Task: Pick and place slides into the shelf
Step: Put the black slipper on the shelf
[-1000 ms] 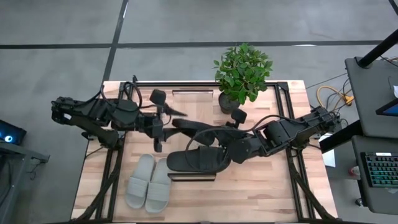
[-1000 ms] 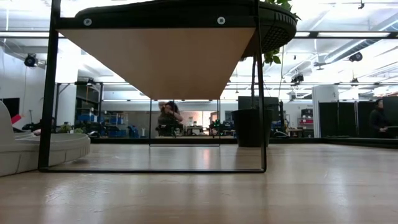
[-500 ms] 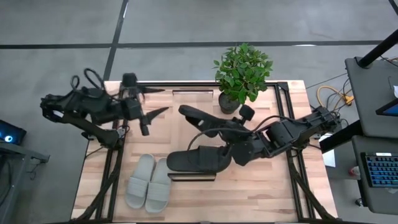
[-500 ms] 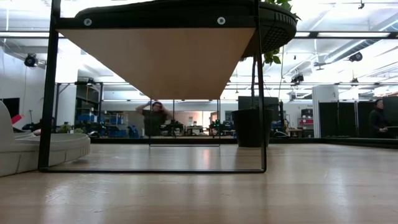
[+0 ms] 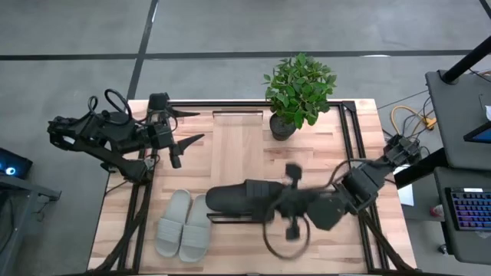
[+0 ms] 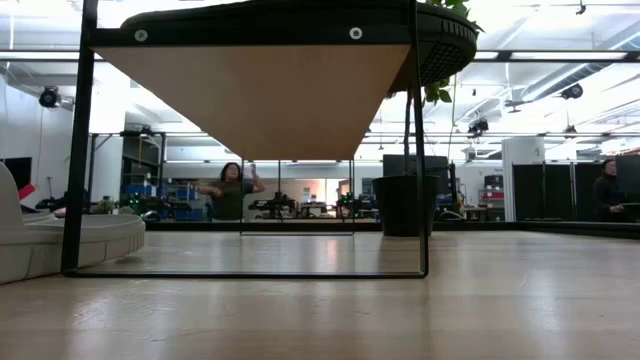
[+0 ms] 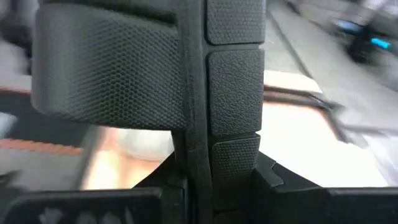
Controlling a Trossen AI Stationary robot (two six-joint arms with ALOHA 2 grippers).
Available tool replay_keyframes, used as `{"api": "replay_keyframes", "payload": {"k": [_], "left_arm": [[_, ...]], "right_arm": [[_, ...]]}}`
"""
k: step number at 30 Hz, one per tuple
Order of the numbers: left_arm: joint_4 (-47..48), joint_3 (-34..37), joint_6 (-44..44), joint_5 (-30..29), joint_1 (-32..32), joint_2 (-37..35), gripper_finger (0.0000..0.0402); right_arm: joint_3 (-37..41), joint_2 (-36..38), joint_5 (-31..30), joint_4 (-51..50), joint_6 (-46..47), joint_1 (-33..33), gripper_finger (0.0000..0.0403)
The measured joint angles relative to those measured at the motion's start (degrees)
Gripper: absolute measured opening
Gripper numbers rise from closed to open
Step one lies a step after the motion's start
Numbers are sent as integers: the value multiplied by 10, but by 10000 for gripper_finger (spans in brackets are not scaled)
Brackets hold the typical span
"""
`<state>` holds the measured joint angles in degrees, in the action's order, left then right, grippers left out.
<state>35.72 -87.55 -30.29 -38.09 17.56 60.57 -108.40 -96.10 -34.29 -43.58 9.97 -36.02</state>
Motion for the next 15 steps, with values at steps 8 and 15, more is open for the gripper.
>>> {"api": "replay_keyframes", "payload": {"k": [8, 15], "left_arm": [[-5, 0, 0, -3, 1, -4, 247], [-5, 0, 0, -4, 1, -2, 247]], "right_arm": [[51, -18, -124, 239, -155, -60, 74], [159, 23, -125, 340, -208, -74, 74]]}}
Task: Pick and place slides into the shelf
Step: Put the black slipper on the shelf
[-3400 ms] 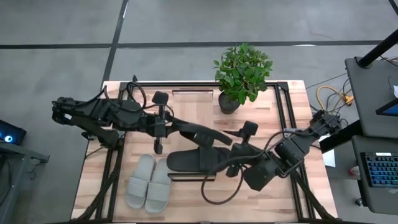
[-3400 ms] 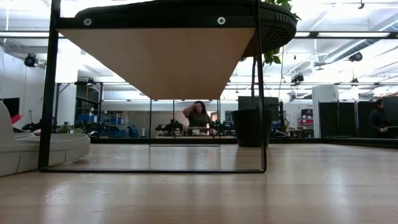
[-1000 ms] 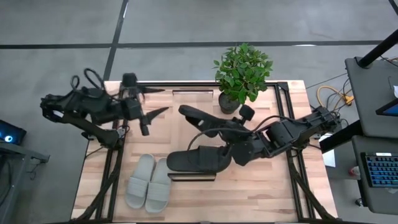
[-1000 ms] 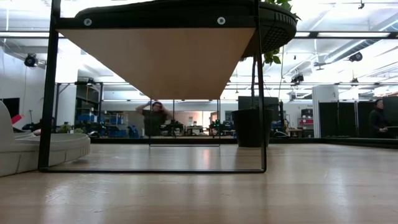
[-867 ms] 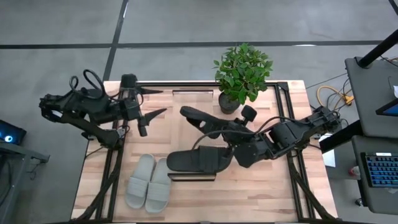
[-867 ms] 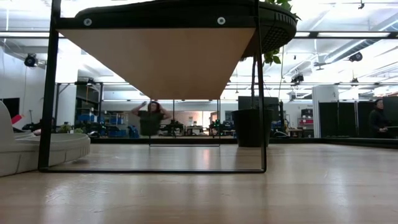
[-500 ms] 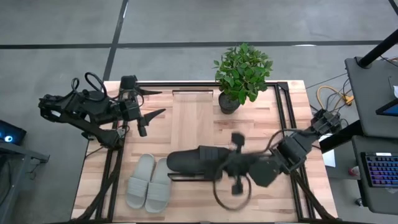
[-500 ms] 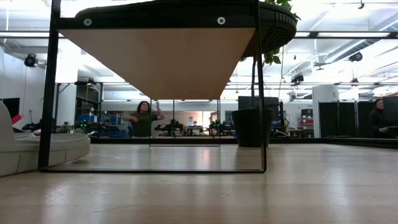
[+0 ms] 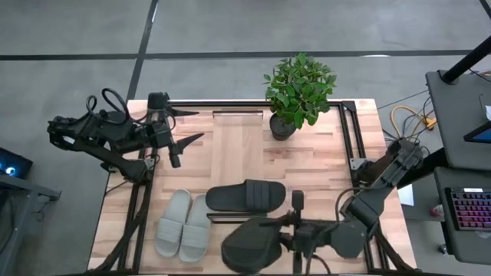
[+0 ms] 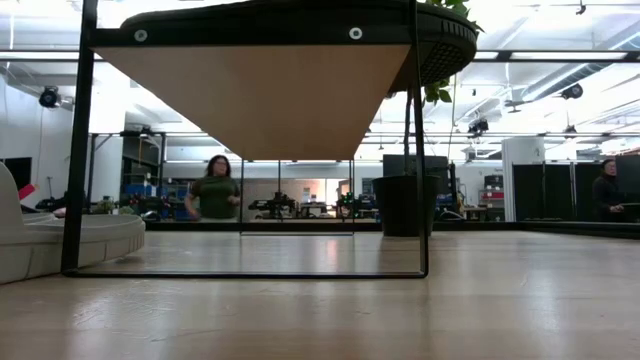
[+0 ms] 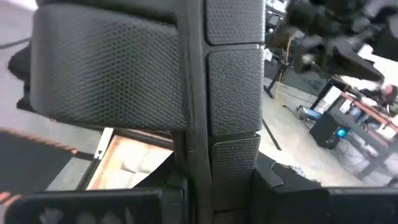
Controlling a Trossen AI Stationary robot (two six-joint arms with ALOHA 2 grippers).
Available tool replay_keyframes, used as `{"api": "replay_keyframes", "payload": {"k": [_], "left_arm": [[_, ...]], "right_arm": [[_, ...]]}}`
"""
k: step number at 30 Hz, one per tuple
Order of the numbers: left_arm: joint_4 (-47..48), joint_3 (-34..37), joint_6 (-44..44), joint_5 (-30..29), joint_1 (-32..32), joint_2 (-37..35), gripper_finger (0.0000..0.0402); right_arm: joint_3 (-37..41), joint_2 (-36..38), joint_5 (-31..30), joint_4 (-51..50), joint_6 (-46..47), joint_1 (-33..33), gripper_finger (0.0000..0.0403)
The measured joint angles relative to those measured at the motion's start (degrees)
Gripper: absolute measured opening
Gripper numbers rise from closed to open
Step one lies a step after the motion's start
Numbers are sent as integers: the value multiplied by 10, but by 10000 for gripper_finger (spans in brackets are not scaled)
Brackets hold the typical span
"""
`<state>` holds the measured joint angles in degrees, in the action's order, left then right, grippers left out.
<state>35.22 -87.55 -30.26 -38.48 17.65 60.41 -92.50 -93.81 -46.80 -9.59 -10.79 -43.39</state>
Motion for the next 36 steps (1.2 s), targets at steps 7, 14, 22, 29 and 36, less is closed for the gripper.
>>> {"api": "replay_keyframes", "payload": {"k": [7, 14, 22, 29, 36], "left_arm": [[3, 0, 0, 0, 0, 11, 247], [-5, 0, -1, 0, 0, 18, 247], [5, 1, -1, -25, 0, 32, 247], [13, 28, -16, -69, 0, 40, 247], [-6, 85, -34, -135, 1, 41, 247]], "right_arm": [[181, 99, 4, 146, 12, 4, 74], [365, 193, 117, 390, -14, 75, 74], [446, 186, 202, 551, 59, 207, 74], [451, 137, 196, 730, 91, 242, 74], [451, 82, 109, 922, 73, 247, 74]]}}
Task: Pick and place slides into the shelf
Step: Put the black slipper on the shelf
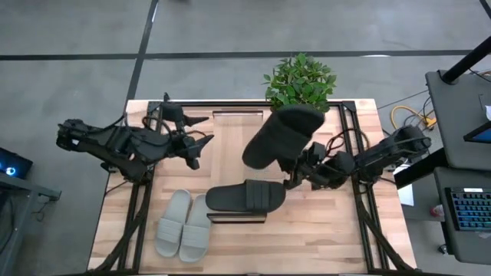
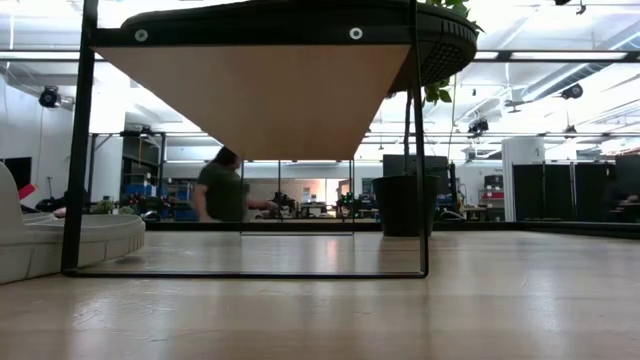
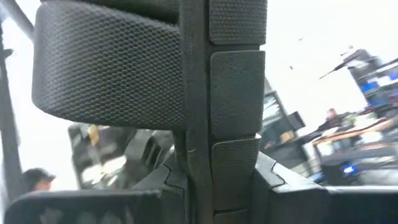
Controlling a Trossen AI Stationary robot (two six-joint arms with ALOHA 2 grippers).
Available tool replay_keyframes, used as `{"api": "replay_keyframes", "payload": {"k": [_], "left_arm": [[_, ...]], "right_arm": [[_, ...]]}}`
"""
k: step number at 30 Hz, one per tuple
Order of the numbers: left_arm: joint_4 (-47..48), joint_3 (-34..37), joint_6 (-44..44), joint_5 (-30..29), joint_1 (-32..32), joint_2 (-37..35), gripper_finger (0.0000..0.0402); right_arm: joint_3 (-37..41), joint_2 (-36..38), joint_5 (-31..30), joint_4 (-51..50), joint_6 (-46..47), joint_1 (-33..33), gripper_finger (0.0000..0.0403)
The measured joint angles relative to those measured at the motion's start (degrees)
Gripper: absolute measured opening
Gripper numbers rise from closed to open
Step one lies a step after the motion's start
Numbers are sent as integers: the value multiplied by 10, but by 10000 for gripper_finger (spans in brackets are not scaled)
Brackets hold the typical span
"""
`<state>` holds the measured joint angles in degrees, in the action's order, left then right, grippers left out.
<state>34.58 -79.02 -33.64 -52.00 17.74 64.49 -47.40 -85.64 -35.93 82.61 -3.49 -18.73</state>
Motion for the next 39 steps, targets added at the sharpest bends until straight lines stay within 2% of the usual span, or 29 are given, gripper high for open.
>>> {"api": "replay_keyframes", "payload": {"k": [3, 7, 15, 18, 20, 25, 32, 35, 39], "left_arm": [[-34, 26, -30, -30, 8, 0, 247], [-146, 79, -125, -74, 22, 1, 247], [-483, 189, -463, -143, 59, 50, 247], [-620, 221, -602, -149, 62, 84, 247], [-705, 233, -690, -144, 64, 111, 247], [-841, 251, -841, -103, 64, 166, 247], [-1127, 242, -1010, -51, 57, 232, 247], [-1145, 241, -1048, -18, 57, 243, 247], [-1118, 242, -1051, -14, 56, 252, 247]], "right_arm": [[0, -9, -21, 58, -22, 4, 74], [-2, -8, -22, 67, -23, 12, 74], [-2, -8, -16, 65, 2, 24, 74], [-2, -7, -13, 64, 9, 25, 74], [-2, -7, -12, 64, 9, 25, 74], [-2, -7, -12, 64, 10, 25, 73], [-2, -7, -12, 64, 12, 25, 73], [-2, -7, -12, 64, 16, 25, 73], [-2, -7, -11, 64, 21, 25, 73]]}}
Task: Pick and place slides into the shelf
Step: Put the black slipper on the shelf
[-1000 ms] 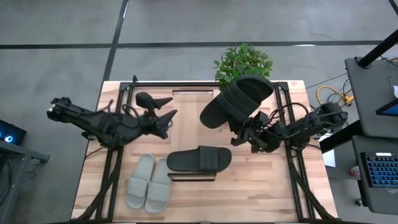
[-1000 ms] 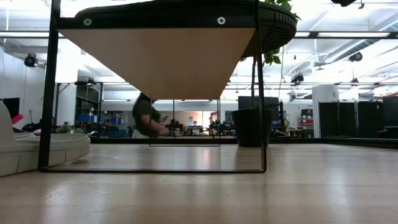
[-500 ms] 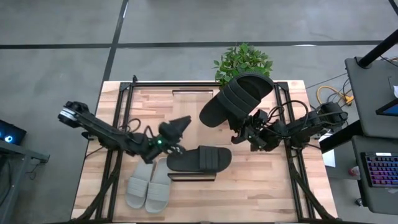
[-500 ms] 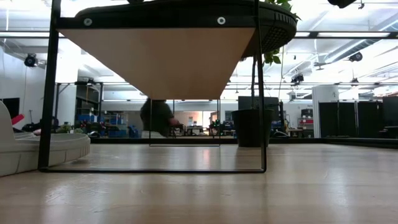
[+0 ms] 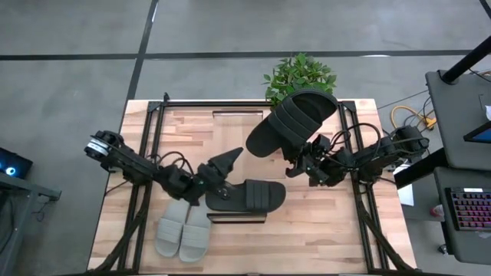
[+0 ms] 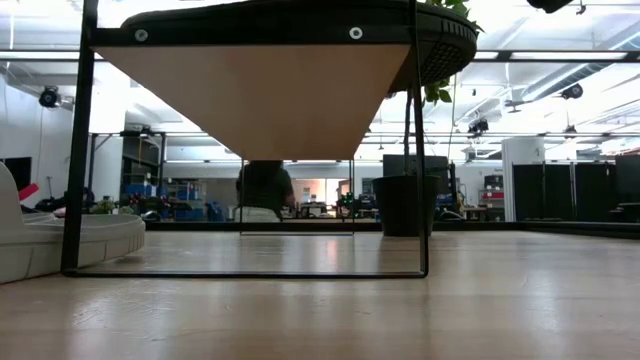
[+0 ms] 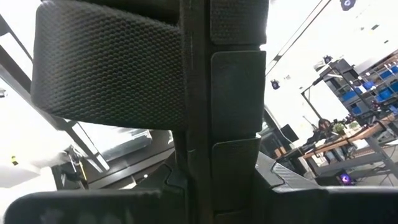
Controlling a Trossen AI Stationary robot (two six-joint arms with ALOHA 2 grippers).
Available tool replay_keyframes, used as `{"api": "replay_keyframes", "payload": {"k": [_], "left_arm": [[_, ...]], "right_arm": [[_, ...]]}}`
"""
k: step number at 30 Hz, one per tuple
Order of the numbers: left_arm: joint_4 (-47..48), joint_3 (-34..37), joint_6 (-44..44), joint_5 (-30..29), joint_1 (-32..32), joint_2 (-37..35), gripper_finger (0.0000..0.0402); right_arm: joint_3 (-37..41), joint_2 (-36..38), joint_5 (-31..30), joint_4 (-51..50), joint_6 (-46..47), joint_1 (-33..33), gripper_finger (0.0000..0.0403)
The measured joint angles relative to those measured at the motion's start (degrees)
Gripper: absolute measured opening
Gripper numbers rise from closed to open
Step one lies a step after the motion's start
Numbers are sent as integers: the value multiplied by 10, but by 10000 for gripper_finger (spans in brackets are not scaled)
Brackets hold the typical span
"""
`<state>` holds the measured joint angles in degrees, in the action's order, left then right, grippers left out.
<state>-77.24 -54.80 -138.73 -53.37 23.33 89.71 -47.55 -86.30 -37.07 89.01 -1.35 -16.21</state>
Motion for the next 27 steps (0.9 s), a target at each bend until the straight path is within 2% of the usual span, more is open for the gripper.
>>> {"api": "replay_keyframes", "payload": {"k": [6, 12, 22, 27], "left_arm": [[2, 0, -1, 18, -8, 12, 247], [2, -6, -2, 77, -24, 18, 247], [31, -5, -26, 101, -62, 27, 247], [27, -13, -11, 144, -73, 36, 247]], "right_arm": [[0, 0, 17, 0, 18, 0, 73], [0, 0, 22, -2, 28, 0, 73], [-1, 0, 25, -17, 41, 2, 73], [-1, -1, 29, -17, 44, 1, 73]]}}
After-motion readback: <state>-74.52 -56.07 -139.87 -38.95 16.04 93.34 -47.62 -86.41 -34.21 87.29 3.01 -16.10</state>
